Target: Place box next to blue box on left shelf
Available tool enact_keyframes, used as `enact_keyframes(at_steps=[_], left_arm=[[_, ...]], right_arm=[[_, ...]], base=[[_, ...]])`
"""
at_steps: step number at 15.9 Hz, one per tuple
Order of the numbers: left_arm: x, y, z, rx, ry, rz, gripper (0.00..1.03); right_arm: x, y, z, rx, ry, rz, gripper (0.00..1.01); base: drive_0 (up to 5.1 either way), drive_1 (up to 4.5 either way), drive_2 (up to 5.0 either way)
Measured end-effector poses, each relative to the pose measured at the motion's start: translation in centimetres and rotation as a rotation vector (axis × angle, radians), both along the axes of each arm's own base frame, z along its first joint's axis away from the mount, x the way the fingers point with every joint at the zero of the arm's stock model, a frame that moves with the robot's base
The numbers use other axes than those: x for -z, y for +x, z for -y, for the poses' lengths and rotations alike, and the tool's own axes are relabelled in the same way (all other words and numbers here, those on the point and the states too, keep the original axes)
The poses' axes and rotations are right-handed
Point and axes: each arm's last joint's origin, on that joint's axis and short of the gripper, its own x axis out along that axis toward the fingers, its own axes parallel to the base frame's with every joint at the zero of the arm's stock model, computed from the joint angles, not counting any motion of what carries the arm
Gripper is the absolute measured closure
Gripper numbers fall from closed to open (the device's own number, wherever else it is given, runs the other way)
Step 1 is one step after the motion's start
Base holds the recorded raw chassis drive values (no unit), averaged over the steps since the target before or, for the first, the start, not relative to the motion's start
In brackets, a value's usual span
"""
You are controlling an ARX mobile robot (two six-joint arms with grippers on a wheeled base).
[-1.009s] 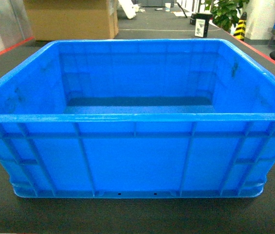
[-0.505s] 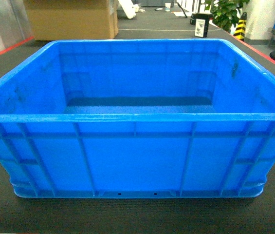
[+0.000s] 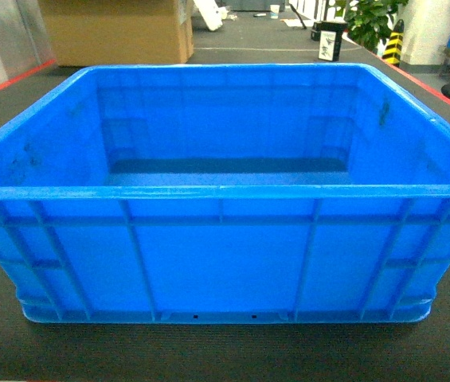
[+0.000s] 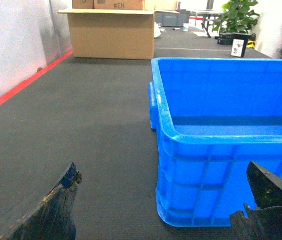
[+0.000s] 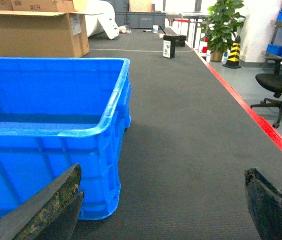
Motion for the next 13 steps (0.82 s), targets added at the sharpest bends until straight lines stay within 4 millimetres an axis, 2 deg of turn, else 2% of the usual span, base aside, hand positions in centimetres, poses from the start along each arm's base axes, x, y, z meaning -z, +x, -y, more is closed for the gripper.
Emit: enact_keyframes(at_steps=[8, 9, 10, 11, 13], left_arm=[[0.0, 0.0, 0.0, 0.000, 0.000, 0.000, 0.05], [0.2, 0.0, 0.0, -0.012, 0.008, -0.037, 0.05], [0.4, 0.2, 0.0, -0.056, 0.024, -0.131, 0.05], [0.5, 0.6, 0.0, -0.077, 0.032, -0.169, 0.05], [-0.6, 1.3, 0.2, -0.083, 0.024, -0.131, 0.05]], right_arm=[[0.0, 0.0, 0.0, 0.000, 0.000, 0.000, 0.03], [0.1, 0.0, 0.0, 0.010, 0.000, -0.018, 0.03], [0.3, 0.1, -0.2, 0.068, 0.000, -0.154, 0.03], [0.3, 0.7, -0.6, 0.095, -0.006, -0.225, 0.03], [-1.1, 1.9, -0.6, 0.099, 0.011, -0.189, 0.03]], base=[[0.0, 0.00, 0.0], [0.0, 0.00, 0.0], [0.0, 0.00, 0.0], [0.0, 0.00, 0.0], [0.0, 0.00, 0.0]])
